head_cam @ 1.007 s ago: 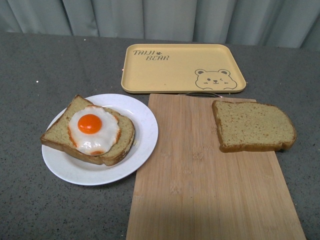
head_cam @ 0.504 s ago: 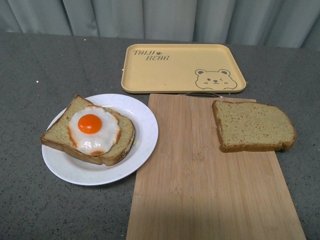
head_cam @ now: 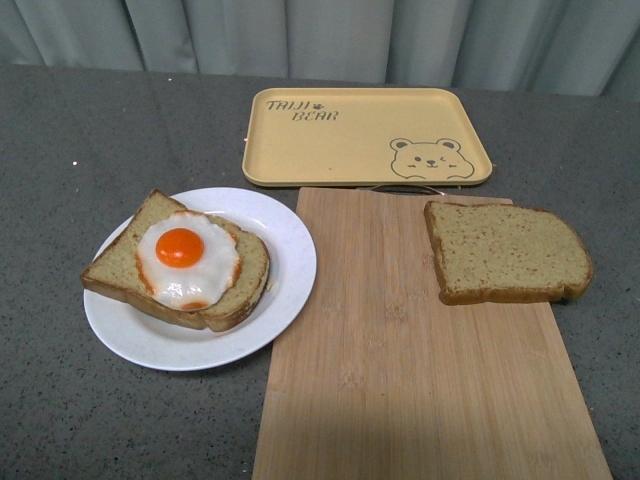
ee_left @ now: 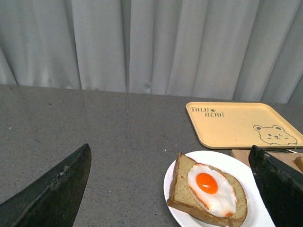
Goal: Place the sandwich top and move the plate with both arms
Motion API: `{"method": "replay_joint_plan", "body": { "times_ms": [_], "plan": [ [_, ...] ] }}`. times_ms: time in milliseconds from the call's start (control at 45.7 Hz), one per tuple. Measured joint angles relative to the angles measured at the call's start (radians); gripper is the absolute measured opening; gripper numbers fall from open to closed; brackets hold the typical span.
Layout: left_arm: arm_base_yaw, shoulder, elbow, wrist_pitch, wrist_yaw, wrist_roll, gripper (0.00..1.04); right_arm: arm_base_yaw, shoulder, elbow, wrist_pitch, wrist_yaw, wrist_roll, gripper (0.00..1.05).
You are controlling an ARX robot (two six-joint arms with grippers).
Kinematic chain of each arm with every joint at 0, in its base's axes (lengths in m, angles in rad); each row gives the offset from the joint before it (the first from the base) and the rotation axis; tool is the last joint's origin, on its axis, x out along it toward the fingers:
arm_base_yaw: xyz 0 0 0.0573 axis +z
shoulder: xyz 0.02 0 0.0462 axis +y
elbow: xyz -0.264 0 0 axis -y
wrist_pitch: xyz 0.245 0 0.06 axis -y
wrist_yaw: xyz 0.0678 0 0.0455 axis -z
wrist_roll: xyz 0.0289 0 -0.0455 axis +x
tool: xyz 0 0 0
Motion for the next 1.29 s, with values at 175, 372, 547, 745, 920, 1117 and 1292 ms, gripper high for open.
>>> {"method": "replay_joint_plan", "body": {
  "times_ms": [175,372,547,745,920,1117,1292],
  "plan": [
    [0.000,0.000,0.000,0.000,0.000,0.000,0.98,0.000,0.000,0.000,0.000,0.000,0.000,0.95],
    [0.000,0.000,0.000,0.000,0.000,0.000,0.98,0.124,0.113,0.000,0.158,0.499,-0.277,0.95],
    [0.000,-0.001,0.000,0.000,0.000,0.000,0.98,-0.027,0.457,0.030,0.286,0.340,-0.304,0.95],
    [0.000,-0.001,0.000,0.000,0.000,0.000,0.98,-0.208,1.066,0.230,0.403,0.003,-0.129,0.95],
    [0.000,-0.001,0.000,0.000,0.000,0.000,0.98,-0.261,1.438,0.427,0.306,-0.262,-0.026,0.95],
    [0.000,-0.001,0.000,0.000,0.000,0.000,0.98,-0.262,1.707,0.605,0.213,-0.440,0.041,0.95],
    [0.000,-0.001,0.000,0.000,0.000,0.000,0.98,-0.242,1.887,0.730,0.173,-0.539,0.109,0.95]
  ]
}}
